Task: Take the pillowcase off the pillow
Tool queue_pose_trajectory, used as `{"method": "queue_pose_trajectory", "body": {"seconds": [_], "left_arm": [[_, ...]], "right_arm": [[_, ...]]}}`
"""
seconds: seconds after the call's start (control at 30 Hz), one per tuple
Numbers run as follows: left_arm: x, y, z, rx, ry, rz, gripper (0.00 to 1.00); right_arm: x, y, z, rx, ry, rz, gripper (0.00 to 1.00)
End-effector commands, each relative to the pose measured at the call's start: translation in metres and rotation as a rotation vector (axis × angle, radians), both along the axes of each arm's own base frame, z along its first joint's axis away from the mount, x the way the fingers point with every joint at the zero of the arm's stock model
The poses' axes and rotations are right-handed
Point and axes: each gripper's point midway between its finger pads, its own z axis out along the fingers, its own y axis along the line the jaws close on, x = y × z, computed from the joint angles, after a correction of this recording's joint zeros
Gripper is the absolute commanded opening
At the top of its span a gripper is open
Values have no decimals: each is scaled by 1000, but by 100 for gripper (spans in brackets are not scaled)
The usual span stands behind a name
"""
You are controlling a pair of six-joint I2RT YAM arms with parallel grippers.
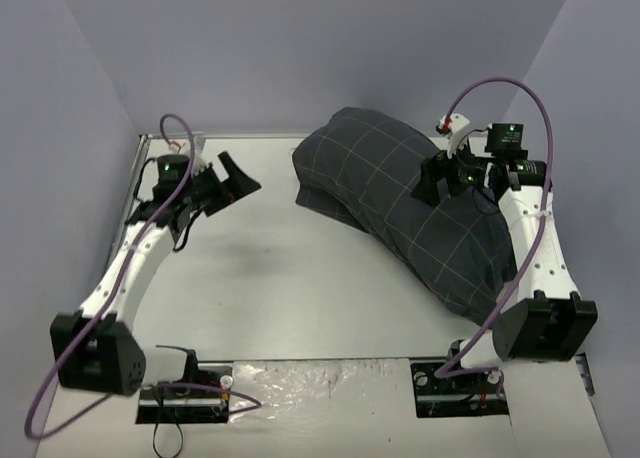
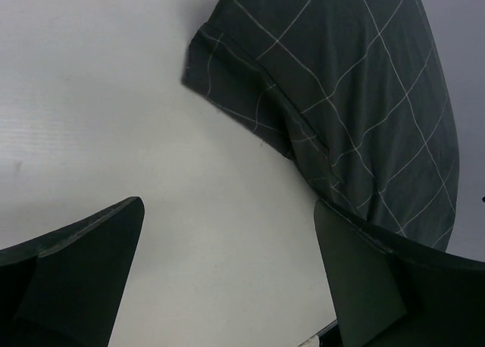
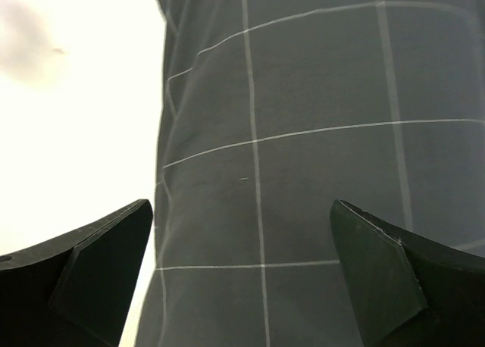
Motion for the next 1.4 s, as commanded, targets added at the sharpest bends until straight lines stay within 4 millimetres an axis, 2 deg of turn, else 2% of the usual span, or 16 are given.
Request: {"method": "queue_pose_trajectory", "body": {"seconds": [0.0,0.2,0.23,0.27,0.33,0.37,0.4,0.43,0.63,0.73,0.83,0.87,1.17,1.27,1.3,1.37], "left_arm": [[44,-30,25,-26,-71,-39,94],[124,-71,14,-136,-21,-79,95],[139,-75,-2,-152,4,-75,95],[153,-79,15,-181,-46,-74,94],[170,-85,18,-235,-50,-53,95],[183,-87,4,-245,-27,-41,95],[193,-89,13,-277,-38,-27,95],[204,-90,-2,-289,-10,-2,95],[242,-108,-11,-385,10,21,95],[252,-112,-23,-391,42,30,100],[259,-118,-39,-422,83,26,82],[260,-123,-34,-444,78,0,73],[241,-168,-33,-512,95,-124,66],[230,-170,-29,-526,88,-147,43],[221,-169,-29,-531,99,-157,28],[215,-162,-24,-538,75,-162,15]], "right_arm": [[-11,17,-5,81,77,81,100],[-14,18,-12,88,99,84,100],[-16,18,-10,88,92,87,100],[-18,18,-13,87,97,86,100],[-21,17,-12,82,88,86,100],[-23,17,-13,81,89,86,100],[-25,17,-14,81,91,86,100],[-27,17,-15,80,94,88,100],[-28,17,-13,81,85,90,100],[-27,17,-11,88,82,91,100],[-26,17,-10,95,81,94,100],[-27,17,-9,95,79,96,100],[-23,12,-8,97,73,83,100],[-22,10,-5,87,62,76,100],[-21,7,-3,74,50,69,100],[-18,2,1,54,37,47,100]]}}
